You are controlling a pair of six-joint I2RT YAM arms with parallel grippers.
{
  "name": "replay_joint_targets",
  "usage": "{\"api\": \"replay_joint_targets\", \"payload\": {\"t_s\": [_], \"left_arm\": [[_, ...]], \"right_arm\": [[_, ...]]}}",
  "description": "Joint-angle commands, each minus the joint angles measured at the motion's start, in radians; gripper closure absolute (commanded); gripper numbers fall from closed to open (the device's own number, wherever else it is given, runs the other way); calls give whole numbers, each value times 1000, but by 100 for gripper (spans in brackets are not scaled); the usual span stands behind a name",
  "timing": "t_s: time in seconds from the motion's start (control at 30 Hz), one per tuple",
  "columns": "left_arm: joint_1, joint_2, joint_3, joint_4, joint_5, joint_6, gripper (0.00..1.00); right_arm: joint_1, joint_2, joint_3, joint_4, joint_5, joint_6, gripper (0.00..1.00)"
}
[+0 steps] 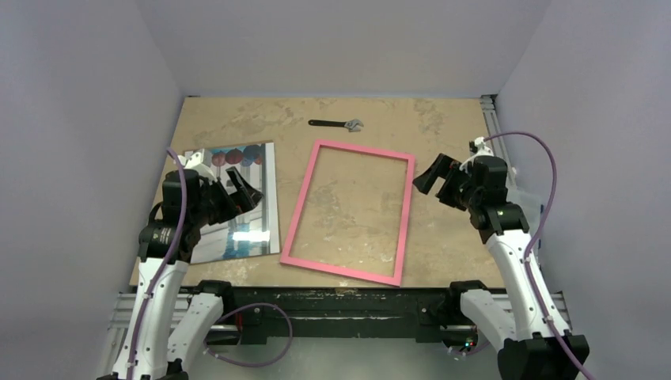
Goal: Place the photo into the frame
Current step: Turn over the photo frame at the center of the board.
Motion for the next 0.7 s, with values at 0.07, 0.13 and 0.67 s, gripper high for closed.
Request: {"api": "replay_joint_targets", "payload": {"t_s": [0.07, 0.13, 0.67], "left_arm": [[5, 18, 3, 40, 125, -35, 0], [3, 10, -27, 84, 177, -62, 0], [-366, 351, 289, -17, 9, -85, 0]], "right_arm": [[1, 30, -54, -96, 38, -53, 1], [2, 55, -74, -101, 48, -57, 1], [62, 304, -162, 11, 36, -28, 8]]}}
